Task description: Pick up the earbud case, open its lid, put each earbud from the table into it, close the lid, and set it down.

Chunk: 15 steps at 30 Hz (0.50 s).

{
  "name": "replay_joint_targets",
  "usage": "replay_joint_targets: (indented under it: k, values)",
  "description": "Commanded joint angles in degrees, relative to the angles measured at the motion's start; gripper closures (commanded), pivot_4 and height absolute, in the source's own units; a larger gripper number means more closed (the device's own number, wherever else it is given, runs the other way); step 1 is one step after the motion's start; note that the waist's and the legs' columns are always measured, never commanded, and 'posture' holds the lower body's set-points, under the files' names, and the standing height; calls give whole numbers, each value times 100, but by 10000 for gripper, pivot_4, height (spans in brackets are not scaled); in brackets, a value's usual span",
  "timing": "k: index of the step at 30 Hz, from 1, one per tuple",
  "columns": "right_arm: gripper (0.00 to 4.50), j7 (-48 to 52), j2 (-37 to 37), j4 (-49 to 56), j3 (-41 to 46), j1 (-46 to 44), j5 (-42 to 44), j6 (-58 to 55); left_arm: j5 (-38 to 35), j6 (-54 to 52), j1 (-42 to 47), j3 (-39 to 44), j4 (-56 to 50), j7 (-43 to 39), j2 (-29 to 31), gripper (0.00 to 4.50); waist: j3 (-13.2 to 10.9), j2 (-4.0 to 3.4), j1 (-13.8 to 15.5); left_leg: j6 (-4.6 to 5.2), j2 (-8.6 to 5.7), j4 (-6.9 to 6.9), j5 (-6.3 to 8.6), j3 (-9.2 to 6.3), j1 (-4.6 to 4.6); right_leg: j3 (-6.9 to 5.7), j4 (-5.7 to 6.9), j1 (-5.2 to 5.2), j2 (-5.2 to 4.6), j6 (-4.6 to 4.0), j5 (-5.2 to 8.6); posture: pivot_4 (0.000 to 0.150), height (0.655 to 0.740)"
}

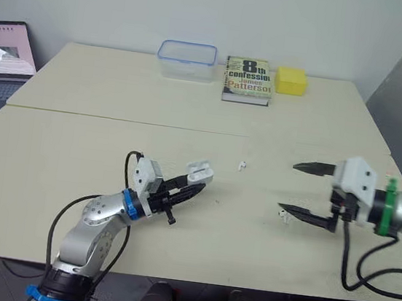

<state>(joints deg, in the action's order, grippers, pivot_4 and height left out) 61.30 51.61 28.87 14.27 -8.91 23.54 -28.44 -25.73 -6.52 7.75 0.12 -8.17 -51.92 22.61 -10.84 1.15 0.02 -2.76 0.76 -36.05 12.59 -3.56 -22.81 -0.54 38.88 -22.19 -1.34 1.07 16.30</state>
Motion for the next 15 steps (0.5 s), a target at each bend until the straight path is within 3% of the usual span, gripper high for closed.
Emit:
replay_joint_targets:
  k: [1,10,15]
  values:
    - [0,4,36,149,729,471,252,93,114,522,141,245,222,18,26,37499,0,0,-1,0,0,0,0,-1,-1,-1,-1,0,0,0,0,1500,7400]
    - [0,172,222,205,1281,1714,95,346,186,864,234,405,666,119,-11,37499,0,1,-3,0,0,0,0,6,0,4,-1,0,1,1,0,1500,7400]
    - [0,147,253,-37,1376,1975,18,516,250,1045,260,448,774,267,-43,37499,1,2,-7,0,0,0,0,8,0,5,-1,0,1,1,0,1500,7400]
